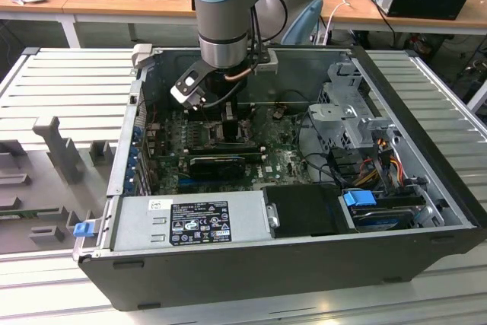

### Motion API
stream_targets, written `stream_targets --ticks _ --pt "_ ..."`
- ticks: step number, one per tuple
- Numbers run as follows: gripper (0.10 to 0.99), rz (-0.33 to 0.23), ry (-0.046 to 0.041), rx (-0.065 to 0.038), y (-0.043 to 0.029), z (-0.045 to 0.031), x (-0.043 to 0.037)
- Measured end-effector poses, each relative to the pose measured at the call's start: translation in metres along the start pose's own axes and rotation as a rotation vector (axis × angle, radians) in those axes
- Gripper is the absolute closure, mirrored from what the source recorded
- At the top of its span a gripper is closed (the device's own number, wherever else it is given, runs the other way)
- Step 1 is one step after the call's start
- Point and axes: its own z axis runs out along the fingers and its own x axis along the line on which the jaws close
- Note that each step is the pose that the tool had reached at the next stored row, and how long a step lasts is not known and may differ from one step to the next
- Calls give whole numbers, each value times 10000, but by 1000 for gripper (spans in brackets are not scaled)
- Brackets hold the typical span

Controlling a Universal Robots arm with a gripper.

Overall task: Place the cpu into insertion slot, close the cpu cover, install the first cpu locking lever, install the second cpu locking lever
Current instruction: 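Place the cpu into insertion slot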

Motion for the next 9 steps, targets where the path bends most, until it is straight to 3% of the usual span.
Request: stream_targets --ticks 9 --pt "486 4 12 2 6 -72 1"
